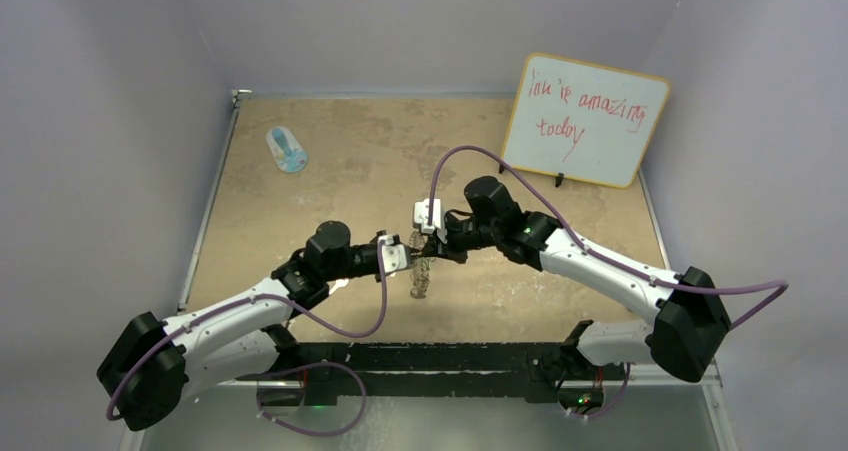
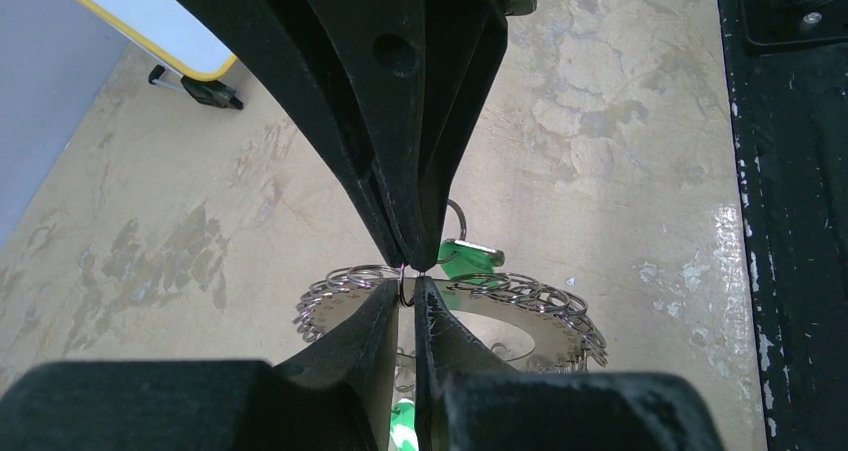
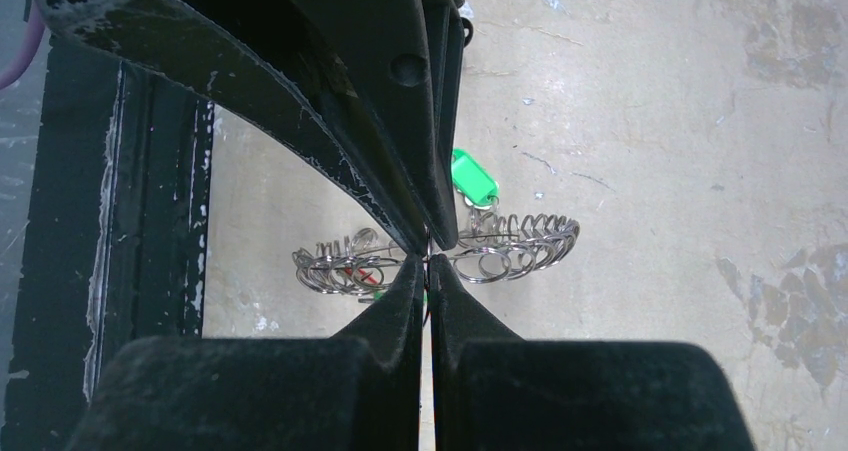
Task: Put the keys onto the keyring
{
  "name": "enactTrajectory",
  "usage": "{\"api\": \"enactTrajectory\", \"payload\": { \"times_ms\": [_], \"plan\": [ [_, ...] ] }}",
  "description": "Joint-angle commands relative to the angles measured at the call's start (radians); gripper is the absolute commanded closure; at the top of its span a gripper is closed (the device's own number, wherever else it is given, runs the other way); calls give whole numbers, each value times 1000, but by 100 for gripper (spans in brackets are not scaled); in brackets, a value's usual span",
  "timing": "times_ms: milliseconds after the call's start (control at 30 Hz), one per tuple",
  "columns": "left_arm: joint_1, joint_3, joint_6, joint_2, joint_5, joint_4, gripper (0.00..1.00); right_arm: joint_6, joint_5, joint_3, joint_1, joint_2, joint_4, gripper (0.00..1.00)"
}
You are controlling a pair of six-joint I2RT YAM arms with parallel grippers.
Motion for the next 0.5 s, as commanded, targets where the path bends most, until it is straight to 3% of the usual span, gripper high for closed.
{"api": "enactTrajectory", "payload": {
  "times_ms": [0,133,300,367,467],
  "plan": [
    [-2,21,-9,3,18,68,92,-12,-18,42,14,-9,7,100],
    [-2,20,-13,8,17,72,100,-21,-18,42,17,-7,9,100],
    [-2,15,-19,0,2,76,100,5,-10,30,17,-21,39,96],
    [-2,-1,-28,-13,-2,96,100,42,2,3,16,-45,85,84],
    [-2,-29,-52,-28,-6,138,100,103,31,-56,15,-104,216,49]
  ]
}}
